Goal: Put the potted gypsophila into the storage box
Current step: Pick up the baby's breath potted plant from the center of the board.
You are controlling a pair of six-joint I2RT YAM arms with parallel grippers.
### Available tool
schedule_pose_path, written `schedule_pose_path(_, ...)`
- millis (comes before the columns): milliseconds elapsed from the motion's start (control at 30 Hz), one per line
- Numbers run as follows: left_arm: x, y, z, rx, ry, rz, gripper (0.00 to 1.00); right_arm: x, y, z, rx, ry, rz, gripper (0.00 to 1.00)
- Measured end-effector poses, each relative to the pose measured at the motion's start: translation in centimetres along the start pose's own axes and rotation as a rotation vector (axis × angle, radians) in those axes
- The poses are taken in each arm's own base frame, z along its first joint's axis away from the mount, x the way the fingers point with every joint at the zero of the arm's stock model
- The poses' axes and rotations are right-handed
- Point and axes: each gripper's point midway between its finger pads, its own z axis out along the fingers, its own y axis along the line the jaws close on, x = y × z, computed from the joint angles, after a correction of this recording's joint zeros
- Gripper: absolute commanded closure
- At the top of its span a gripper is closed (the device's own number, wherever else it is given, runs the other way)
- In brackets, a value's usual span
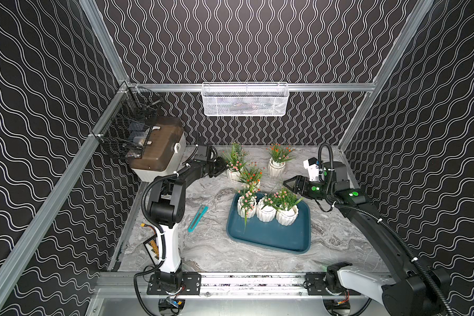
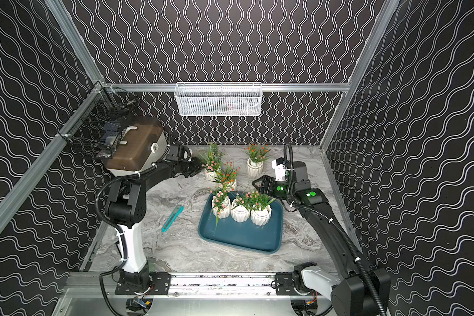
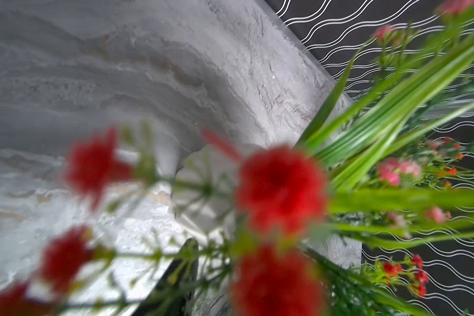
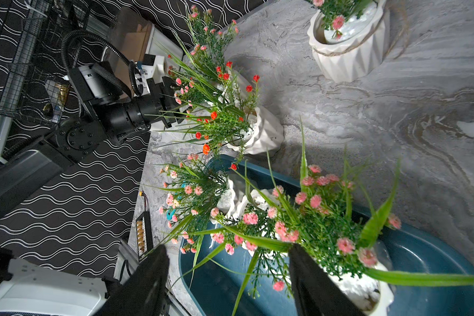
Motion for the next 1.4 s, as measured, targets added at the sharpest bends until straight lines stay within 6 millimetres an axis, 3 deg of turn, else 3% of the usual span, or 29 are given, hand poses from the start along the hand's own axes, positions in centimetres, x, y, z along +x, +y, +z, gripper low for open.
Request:
schedule_pose_path(133,-0.5,-0.1,0.6,-0.032,0.010,0.023,0.57,0.0,-0.1,0.1,0.002,0.003,0.002,0.29)
schedule_pose_path(400,0.5,1.0,1.6,-0.106,0.061,0.064,0.61,0.0,-0.3,0.2,0.004,0.007,0.009,0.29)
schedule_pose_path(733,0.8,0.6,2.5,-0.130,0.079,0.133,0.66,0.0,-0.5,0.4,0.005,0.012,0.015,0.29)
schedule_pose_path(1400,0.9,-0.1,2.8,-0.184,0.094,0.246,0.78,-0.1,-0.9,0.4,0.008,0.013,0.025,0.29)
